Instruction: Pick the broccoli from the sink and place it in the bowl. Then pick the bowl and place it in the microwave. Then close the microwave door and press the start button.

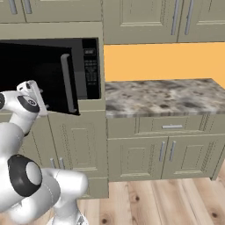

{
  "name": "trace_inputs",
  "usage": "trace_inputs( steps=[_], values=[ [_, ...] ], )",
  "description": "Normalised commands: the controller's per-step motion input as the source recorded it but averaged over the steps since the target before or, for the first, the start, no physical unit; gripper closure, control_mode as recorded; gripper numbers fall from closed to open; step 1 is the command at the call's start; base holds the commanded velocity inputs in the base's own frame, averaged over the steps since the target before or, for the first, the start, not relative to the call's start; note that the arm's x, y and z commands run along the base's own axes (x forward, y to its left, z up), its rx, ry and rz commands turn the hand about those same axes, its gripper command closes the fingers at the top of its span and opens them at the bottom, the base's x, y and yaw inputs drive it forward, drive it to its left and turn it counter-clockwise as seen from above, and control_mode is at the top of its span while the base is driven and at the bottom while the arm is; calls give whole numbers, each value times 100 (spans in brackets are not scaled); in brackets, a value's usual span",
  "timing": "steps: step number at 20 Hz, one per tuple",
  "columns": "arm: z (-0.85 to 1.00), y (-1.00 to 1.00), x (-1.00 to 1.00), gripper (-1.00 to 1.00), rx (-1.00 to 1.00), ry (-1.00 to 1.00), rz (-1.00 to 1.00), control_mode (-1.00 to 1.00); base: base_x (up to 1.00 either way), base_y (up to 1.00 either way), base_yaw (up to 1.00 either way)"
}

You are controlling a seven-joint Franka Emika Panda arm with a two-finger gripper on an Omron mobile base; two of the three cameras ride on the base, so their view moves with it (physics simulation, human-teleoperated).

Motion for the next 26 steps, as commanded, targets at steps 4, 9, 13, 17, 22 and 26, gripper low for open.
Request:
trace_inputs(
  steps=[4,9,13,17,22,26],
  values=[
    [0,-21,36,-100,-9,0,-2,-100,0,0,0],
    [0,-18,26,-100,-8,0,-1,-100,0,0,0],
    [0,-11,24,-100,-10,0,0,-100,0,0,0],
    [0,-13,26,-100,-8,0,0,-100,0,0,0],
    [0,-14,21,-100,-7,0,0,-100,0,0,0],
    [0,-18,16,-100,-6,0,0,-100,0,0,0]
  ],
)
